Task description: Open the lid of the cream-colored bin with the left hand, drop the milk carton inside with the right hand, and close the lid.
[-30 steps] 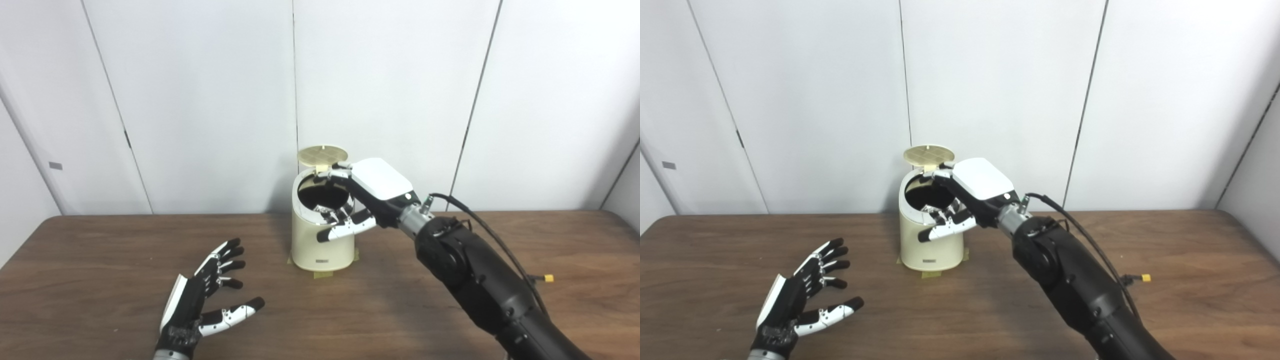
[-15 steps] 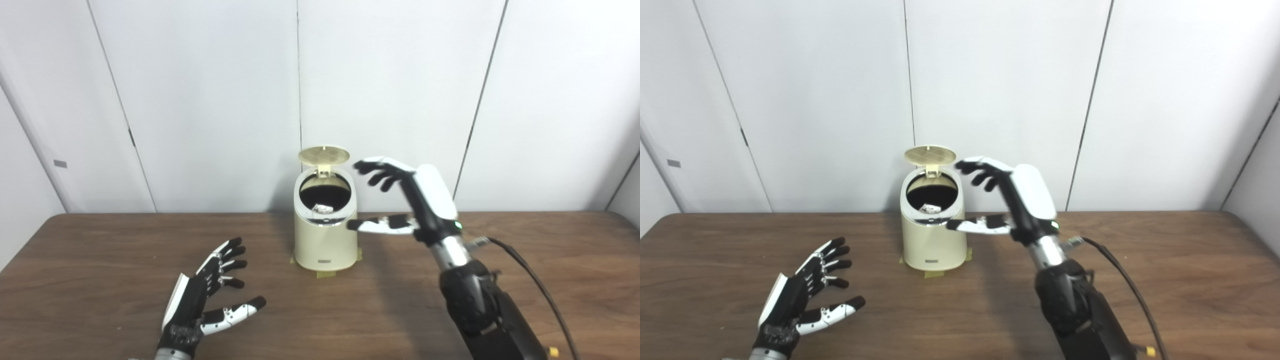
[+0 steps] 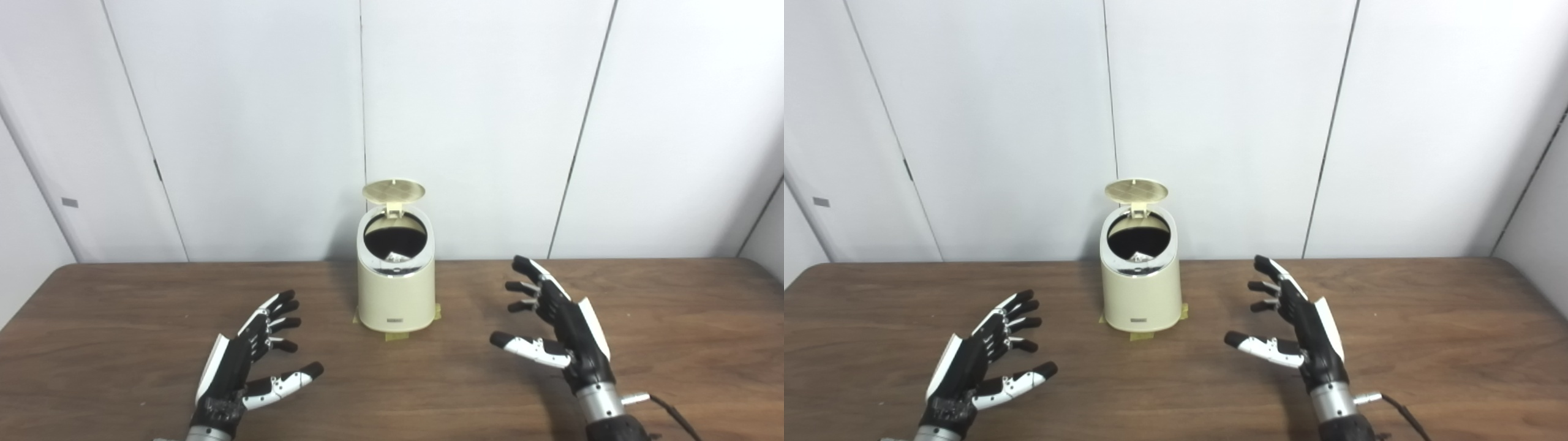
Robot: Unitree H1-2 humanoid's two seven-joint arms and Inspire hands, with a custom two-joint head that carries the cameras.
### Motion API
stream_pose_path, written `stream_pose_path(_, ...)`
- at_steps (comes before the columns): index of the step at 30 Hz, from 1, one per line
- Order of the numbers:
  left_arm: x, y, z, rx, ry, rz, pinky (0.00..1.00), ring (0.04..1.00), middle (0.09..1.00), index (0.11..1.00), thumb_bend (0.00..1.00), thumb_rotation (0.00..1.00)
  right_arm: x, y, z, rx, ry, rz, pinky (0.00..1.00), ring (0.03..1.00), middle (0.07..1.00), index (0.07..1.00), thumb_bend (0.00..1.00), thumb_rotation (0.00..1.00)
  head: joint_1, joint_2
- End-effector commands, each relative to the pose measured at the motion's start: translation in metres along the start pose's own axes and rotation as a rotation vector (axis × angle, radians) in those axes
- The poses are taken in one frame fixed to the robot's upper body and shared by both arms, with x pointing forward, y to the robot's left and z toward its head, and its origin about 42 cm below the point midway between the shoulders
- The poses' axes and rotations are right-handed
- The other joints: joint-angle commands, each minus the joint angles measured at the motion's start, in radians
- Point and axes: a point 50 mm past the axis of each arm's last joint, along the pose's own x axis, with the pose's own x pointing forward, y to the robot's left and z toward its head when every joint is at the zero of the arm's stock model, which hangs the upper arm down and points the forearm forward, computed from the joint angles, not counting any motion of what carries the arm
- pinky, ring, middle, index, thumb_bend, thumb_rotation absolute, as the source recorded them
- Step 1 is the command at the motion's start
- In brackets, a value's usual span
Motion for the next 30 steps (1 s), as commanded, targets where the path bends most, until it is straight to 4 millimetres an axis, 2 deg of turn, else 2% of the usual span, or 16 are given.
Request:
stream_pose_path(1, 0.006, 0.007, 0.008, 0.02, -0.055, -0.003, 0.62, 0.793, 0.867, 0.9, 0.73, 0.1, 0.015, -0.002, 0.025, 0.04, -0.124, -0.011, 0.61, 0.779, 0.881, 0.877, 0.82, 0.33, 0.0, 0.0)
stream_pose_path(3, 0.012, 0.008, 0.014, 0.014, -0.082, -0.007, 0.62, 0.791, 0.863, 0.902, 0.74, 0.12, 0.009, -0.001, 0.026, 0.062, -0.114, -0.014, 0.61, 0.773, 0.873, 0.873, 0.83, 0.35, 0.004, -0.002)
stream_pose_path(6, 0.027, 0.01, 0.029, 0.035, -0.125, -0.03, 0.66, 0.811, 0.871, 0.902, 0.77, 0.17, 0.001, 0.001, 0.028, 0.085, -0.109, -0.001, 0.61, 0.752, 0.861, 0.865, 0.83, 0.33, 0.015, -0.008)
stream_pose_path(11, 0.057, 0.015, 0.059, 0.104, -0.173, -0.093, 0.76, 0.888, 0.927, 0.938, 0.82, 0.27, -0.009, 0.007, 0.031, 0.105, -0.1, 0.023, 0.62, 0.739, 0.857, 0.863, 0.81, 0.3, 0.019, -0.013)
stream_pose_path(17, 0.098, 0.015, 0.093, 0.238, -0.22, -0.127, 0.78, 0.924, 0.972, 0.962, 0.88, 0.36, -0.012, 0.015, 0.036, 0.09, -0.098, 0.074, 0.61, 0.728, 0.84, 0.841, 0.78, 0.28, 0.032, -0.024)
stream_pose_path(23, 0.132, 0.012, 0.115, 0.297, -0.258, -0.156, 0.78, 0.934, 0.967, 0.965, 0.89, 0.35, -0.013, 0.018, 0.033, 0.091, -0.096, 0.084, 0.62, 0.748, 0.853, 0.845, 0.77, 0.28, 0.031, -0.033)
stream_pose_path(30, 0.162, 0.007, 0.133, 0.399, -0.253, -0.188, 0.82, 0.95, 0.971, 0.963, 0.89, 0.34, -0.011, 0.02, 0.035, 0.075, -0.095, 0.08, 0.6, 0.729, 0.847, 0.84, 0.76, 0.28, 0.025, -0.035)
